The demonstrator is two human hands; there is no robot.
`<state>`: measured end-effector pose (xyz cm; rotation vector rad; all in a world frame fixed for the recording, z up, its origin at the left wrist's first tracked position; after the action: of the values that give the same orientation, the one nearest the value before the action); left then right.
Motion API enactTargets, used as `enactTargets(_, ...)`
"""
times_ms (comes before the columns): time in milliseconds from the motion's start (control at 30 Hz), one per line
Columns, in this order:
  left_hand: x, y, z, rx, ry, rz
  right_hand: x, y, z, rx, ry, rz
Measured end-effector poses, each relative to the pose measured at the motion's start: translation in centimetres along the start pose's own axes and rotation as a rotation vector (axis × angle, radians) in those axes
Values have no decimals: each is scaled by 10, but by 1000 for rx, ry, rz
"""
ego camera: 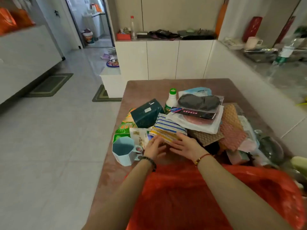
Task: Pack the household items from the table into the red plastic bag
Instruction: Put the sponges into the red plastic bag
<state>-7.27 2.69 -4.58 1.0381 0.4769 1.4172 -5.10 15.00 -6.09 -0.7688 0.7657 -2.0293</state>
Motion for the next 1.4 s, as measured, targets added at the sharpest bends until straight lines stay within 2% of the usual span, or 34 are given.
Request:
enactTargets(133,0,3,-28,-50,0,37,7,7,-23,112,61,-236)
enactTargets(300,2,3,-49,-84,-5,144,10,-1,-29,124,137,-400)
enactTargets(400,18,7,-52,-70,-85,182,22,4,-11,121,102,-477)
enactTargets(467,16,5,-52,-68,-27,150,26,13,5,141,57,-443)
enactTargets(533,6,2,-54,-58,62,157,28,18,16,104,-59,-288)
enactTargets(600,-6,3,-54,-20,115,183,19,14,22,-32,-132,105)
enactTargets(700,-28,15,-47,75,194,228,-15,-14,12,-351,80,729)
enactTargets(767,-41,18,-44,99,220,261,-20,-32,1,-523,172,925)
enactTargets(833,-46,17,-39,106,227,234,2,-28,-15,-632,48,1152)
enactTargets(900,-46,16,-31,108,240,209,26,-8,-28,-651,-110,1362)
enactTargets(1067,-45,12,-10,126,268,234,27,27,-45,-551,-259,1684)
enactTargets(1233,-48,6,5,117,293,219,22,26,-44,-567,-318,1683)
enactTargets(1400,-45,11,23,182,321,202,6,-21,-6,-742,6,1524)
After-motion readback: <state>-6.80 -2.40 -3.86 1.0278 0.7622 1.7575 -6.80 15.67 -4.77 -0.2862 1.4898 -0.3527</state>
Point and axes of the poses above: each hand's wrist, its own z-axis away from the middle knuckle, its own x-axis out of the palm, y = z × x, the point moved 9 cm from there along -z, towards the middle knuckle, and after that the axes turned 5 degrees about z, right-handed, at the moved point
